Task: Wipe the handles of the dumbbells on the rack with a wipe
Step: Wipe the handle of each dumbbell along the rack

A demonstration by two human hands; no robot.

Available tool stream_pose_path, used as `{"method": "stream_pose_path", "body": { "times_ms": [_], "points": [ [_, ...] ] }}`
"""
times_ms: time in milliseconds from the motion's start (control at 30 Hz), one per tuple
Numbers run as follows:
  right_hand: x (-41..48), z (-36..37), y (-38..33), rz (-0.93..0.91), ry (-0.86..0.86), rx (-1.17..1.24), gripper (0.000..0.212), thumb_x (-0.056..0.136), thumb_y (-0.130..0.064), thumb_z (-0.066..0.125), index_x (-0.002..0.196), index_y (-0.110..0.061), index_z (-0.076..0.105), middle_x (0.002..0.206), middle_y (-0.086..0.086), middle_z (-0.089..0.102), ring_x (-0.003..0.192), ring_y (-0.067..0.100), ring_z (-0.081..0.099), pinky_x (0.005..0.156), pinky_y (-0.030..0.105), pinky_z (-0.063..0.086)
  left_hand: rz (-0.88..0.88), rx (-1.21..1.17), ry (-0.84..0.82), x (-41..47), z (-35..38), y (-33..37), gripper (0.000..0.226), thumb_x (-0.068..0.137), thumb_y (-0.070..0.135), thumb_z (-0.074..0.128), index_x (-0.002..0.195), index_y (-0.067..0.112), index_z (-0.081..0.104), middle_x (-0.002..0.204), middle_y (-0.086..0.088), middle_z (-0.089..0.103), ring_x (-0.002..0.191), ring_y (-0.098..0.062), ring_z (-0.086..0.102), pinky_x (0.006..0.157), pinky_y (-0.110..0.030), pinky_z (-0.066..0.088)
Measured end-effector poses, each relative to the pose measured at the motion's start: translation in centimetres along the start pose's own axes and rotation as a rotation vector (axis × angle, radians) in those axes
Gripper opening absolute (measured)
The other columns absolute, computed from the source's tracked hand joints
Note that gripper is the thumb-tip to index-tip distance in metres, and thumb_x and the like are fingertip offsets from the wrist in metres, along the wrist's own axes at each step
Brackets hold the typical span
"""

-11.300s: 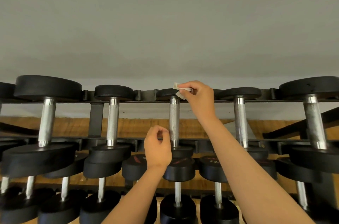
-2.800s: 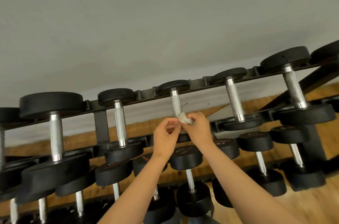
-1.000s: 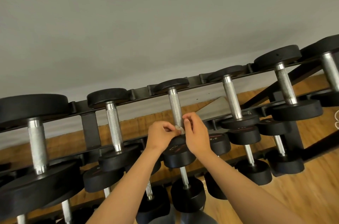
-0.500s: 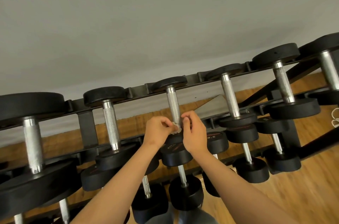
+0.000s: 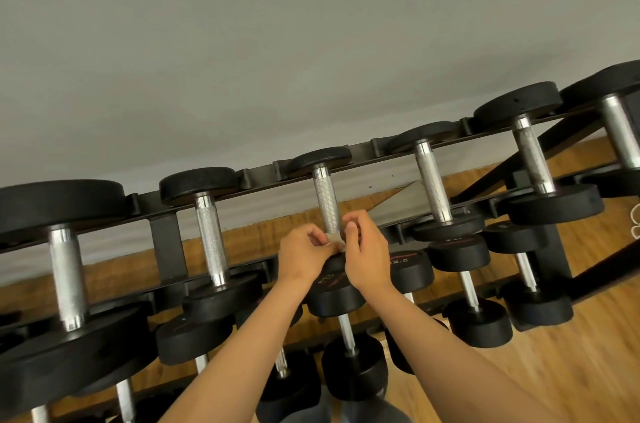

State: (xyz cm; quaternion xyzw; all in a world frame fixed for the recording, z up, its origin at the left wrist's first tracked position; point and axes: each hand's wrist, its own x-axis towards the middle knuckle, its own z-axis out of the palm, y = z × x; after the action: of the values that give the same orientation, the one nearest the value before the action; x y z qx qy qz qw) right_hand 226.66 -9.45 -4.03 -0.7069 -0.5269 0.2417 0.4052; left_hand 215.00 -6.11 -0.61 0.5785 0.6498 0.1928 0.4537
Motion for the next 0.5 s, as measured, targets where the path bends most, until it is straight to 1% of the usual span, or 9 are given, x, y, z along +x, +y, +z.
{"method": "stream_pose_path", "body": {
  "times_ms": [67,167,300,400,467,500],
  "points": [
    [0.0,0.0,0.0,-0.009,0.004,0.002,0.021,0.100,-0.028,0.038,0.102,-0.019,0.056,0.088,-0.009,0.060,0.080,0.005,0.057,0.069,0.020,0.047,0.011,-0.050,0.019,-0.2,-0.1,-0.2,0.017,0.075,0.020,0.082,0.073,0.017,0.065,0.072,0.007,0.066,0.067,-0.001,0.061,0.062,-0.010,0.046],
    [-0.1,0.0,-0.1,-0.033,0.025,0.004,0.033,0.097,-0.039,0.030,0.101,-0.019,0.056,0.086,-0.010,0.059,0.078,0.004,0.056,0.067,0.018,0.045,0.029,-0.090,0.070,-0.5,0.3,-0.4,0.016,0.074,0.018,0.083,0.071,0.018,0.068,0.072,0.007,0.068,0.068,-0.002,0.064,0.066,-0.014,0.050],
    [0.0,0.2,-0.1,-0.027,0.036,0.018,0.034,0.097,-0.040,0.030,0.101,-0.020,0.056,0.087,-0.011,0.059,0.078,0.003,0.057,0.068,0.023,0.048,0.035,-0.131,0.173,0.1,0.8,0.6,0.015,0.076,0.020,0.082,0.070,0.018,0.068,0.071,0.007,0.068,0.068,-0.005,0.063,0.065,-0.014,0.047],
    [0.0,0.2,-0.1,-0.023,0.031,0.029,0.034,0.098,-0.042,0.030,0.100,-0.020,0.056,0.087,-0.011,0.061,0.079,0.004,0.058,0.068,0.024,0.049,0.057,-0.164,0.249,0.7,0.9,1.5,0.016,0.078,0.020,0.080,0.070,0.021,0.066,0.072,0.007,0.066,0.069,-0.005,0.063,0.066,-0.016,0.049],
    [0.0,0.2,-0.1,-0.027,0.030,0.025,0.035,0.098,-0.042,0.029,0.101,-0.020,0.056,0.086,-0.011,0.060,0.078,0.004,0.058,0.068,0.024,0.048,0.085,-0.185,0.253,0.1,1.1,1.2,0.015,0.079,0.016,0.079,0.074,0.020,0.065,0.074,0.008,0.066,0.071,-0.004,0.063,0.066,-0.013,0.048],
    [0.0,0.2,-0.1,-0.030,0.032,0.024,0.035,0.097,-0.042,0.029,0.102,-0.020,0.056,0.086,-0.010,0.060,0.077,0.004,0.057,0.067,0.022,0.047,0.093,-0.183,0.228,-0.3,1.1,0.9,0.016,0.079,0.013,0.078,0.075,0.020,0.065,0.075,0.008,0.066,0.072,-0.003,0.063,0.066,-0.012,0.048]
  ]
}}
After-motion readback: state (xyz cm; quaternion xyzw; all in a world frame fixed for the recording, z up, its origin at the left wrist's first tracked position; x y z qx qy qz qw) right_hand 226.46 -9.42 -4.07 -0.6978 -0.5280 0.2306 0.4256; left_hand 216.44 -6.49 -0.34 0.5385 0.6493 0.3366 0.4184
